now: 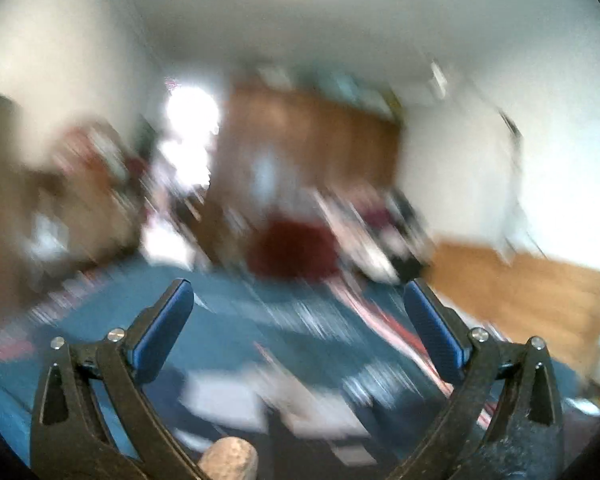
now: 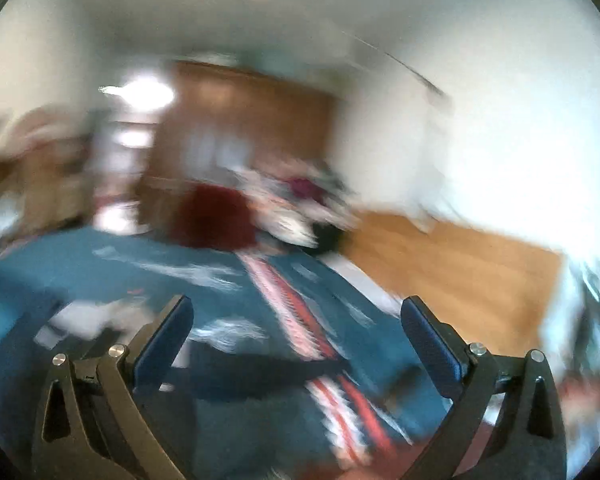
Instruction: Fold large clothes
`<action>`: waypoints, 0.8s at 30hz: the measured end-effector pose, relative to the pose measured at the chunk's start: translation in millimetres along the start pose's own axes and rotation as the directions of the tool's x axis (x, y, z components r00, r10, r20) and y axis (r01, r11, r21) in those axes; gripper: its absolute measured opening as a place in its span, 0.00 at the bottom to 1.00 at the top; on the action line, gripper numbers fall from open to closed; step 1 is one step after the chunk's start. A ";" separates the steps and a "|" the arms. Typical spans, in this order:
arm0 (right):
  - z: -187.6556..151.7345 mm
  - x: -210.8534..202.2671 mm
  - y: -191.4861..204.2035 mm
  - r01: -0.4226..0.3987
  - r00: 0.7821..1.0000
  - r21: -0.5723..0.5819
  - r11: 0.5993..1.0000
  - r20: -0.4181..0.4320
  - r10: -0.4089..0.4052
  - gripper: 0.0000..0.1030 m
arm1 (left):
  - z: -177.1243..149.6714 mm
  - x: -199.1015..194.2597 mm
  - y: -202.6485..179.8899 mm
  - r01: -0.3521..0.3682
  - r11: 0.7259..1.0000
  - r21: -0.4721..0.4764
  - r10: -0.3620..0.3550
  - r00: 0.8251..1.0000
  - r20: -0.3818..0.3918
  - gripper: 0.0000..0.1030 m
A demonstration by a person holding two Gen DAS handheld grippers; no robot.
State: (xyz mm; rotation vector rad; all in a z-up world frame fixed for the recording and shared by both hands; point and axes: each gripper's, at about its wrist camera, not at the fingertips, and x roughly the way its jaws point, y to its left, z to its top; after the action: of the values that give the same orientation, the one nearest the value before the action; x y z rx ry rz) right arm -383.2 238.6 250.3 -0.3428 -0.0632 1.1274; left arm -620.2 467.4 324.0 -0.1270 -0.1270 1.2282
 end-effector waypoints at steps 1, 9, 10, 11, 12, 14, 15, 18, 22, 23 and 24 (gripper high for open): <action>-5.8 18.0 33.6 -0.059 0.996 -0.057 0.997 -0.069 0.055 1.00 | -1.4 -6.7 23.7 -0.047 0.999 0.000 0.047 0.999 0.019 1.00; -118.4 152.0 195.1 -0.409 0.764 0.161 0.898 -0.478 0.433 1.00 | -178.6 100.7 111.0 -0.163 0.972 0.172 0.225 0.861 -0.455 1.00; -144.1 166.9 207.1 -0.411 0.720 0.201 0.889 -0.527 0.452 1.00 | -215.2 118.9 125.7 -0.164 0.974 0.154 0.222 0.814 -0.537 1.00; -160.3 177.2 221.5 -0.408 0.690 0.227 0.884 -0.557 0.461 1.00 | -241.4 127.2 134.0 -0.168 0.977 0.134 0.215 0.779 -0.589 1.00; -176.8 197.0 237.7 -0.399 0.647 0.261 0.879 -0.599 0.471 0.99 | -268.8 144.5 139.9 -0.173 0.979 0.111 0.203 0.739 -0.642 1.00; -207.9 211.2 265.0 -0.372 0.614 0.273 0.887 -0.644 0.456 0.98 | -299.9 154.8 146.8 -0.171 0.981 0.090 0.185 0.698 -0.691 1.00; -221.9 221.7 273.1 -0.346 0.596 0.280 0.896 -0.671 0.440 0.97 | -315.0 163.9 146.8 -0.169 0.981 0.091 0.183 0.678 -0.711 1.00; -244.2 235.5 277.6 -0.305 0.543 0.309 0.901 -0.720 0.431 0.99 | -358.4 172.2 138.6 -0.146 0.983 0.114 0.181 0.629 -0.756 1.00; -246.6 232.1 276.8 -0.285 0.561 0.310 0.907 -0.713 0.420 1.00 | -387.6 157.9 149.7 -0.096 0.978 0.186 0.208 0.522 -0.827 1.00; -245.9 233.0 275.2 -0.282 0.558 0.318 0.905 -0.713 0.424 1.00 | -385.1 151.6 153.1 -0.096 0.979 0.179 0.202 0.555 -0.807 1.00; -246.8 233.9 274.4 -0.279 0.553 0.327 0.903 -0.714 0.429 1.00 | -381.5 148.6 155.1 -0.100 0.981 0.164 0.192 0.563 -0.804 1.00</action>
State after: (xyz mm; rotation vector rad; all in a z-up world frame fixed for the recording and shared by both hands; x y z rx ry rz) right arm -467.1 493.9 -94.1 -0.6864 0.9291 1.2895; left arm -652.2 648.0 -73.5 -0.6274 0.7908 1.2265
